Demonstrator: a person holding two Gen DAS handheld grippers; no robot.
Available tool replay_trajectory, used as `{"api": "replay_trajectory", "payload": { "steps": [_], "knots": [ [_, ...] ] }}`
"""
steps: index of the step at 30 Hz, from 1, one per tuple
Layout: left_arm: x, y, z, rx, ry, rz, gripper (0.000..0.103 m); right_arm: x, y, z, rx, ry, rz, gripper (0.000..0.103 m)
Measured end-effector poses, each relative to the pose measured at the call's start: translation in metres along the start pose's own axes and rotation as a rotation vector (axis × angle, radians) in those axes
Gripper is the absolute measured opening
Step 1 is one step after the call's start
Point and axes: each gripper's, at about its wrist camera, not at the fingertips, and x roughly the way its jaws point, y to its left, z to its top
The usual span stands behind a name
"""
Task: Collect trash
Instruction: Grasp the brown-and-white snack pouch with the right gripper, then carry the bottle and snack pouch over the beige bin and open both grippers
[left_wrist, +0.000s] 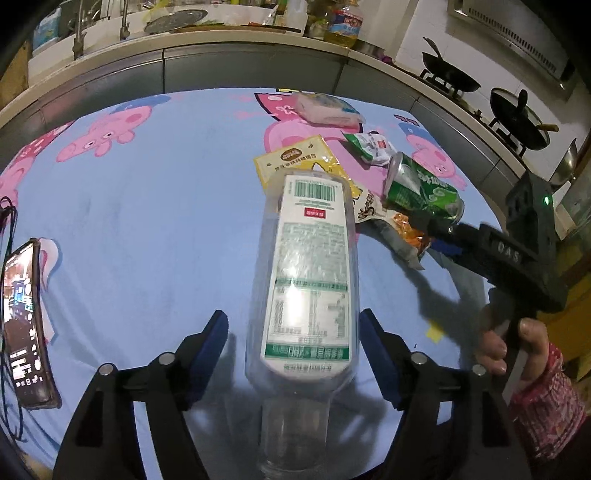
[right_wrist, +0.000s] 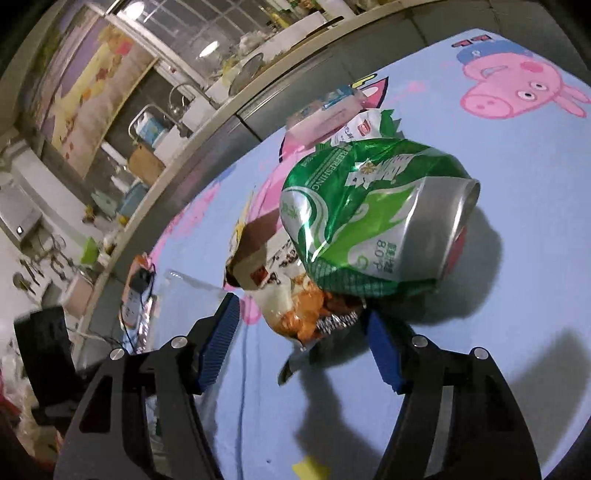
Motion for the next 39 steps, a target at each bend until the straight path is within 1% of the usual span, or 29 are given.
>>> {"api": "replay_trajectory", "payload": {
  "steps": [2,3,4,5,6,8,11,14,17,20,24,27,31,34,39],
  "knots": [
    [0.002,-0.002,-0.002,0.004,0.005,0.008,0.073,0.006,0.002,-0.001,0.004,0.005,0.009,0.052],
    [0.004,-0.003,-0.003,0.009,0.007,0.015,0.073,0.007,0.003,-0.002,0.003,0.004,0.006,0.049],
    [0.006,-0.004,-0.004,0.014,0.007,0.02,0.071,0.011,0.005,-0.003,0.003,0.012,0.01,0.033],
    [0.007,-0.005,-0.004,0.017,0.005,0.02,0.067,0.017,0.005,-0.004,0.005,0.033,0.015,0.013],
    [0.008,-0.005,-0.005,0.019,0.005,0.013,0.063,0.021,0.005,-0.006,0.011,0.049,0.021,0.013],
    [0.008,-0.007,-0.006,0.029,-0.005,0.025,0.062,0.019,0.01,-0.009,0.011,0.048,0.026,0.011],
    [0.003,-0.006,-0.007,0.027,-0.01,0.034,0.06,0.005,0.025,-0.017,0.0,0.038,0.055,0.01],
    [-0.008,0.0,-0.005,-0.004,-0.016,-0.024,0.06,-0.019,0.045,-0.026,-0.073,0.005,0.03,0.01],
    [-0.021,0.001,-0.002,-0.012,-0.036,-0.059,0.06,-0.049,0.06,-0.037,-0.144,-0.045,0.01,0.01],
    [-0.029,-0.008,0.002,-0.003,-0.052,-0.105,0.06,-0.074,0.063,-0.046,-0.158,-0.082,0.016,0.01],
    [-0.033,-0.029,0.008,0.041,-0.06,-0.156,0.06,-0.096,0.058,-0.054,-0.157,-0.119,-0.017,0.01],
    [-0.029,-0.05,0.014,0.086,-0.05,-0.184,0.06,-0.114,0.046,-0.058,-0.129,-0.156,-0.047,0.01],
    [-0.02,-0.085,0.026,0.164,-0.032,-0.235,0.06,-0.145,0.014,-0.06,-0.053,-0.228,-0.102,0.01],
    [-0.006,-0.127,0.041,0.257,-0.009,-0.283,0.06,-0.168,-0.013,-0.059,0.006,-0.289,-0.147,0.01],
    [0.028,-0.198,0.069,0.373,0.06,-0.349,0.061,-0.204,-0.07,-0.058,0.125,-0.387,-0.222,0.01]
  ]
}}
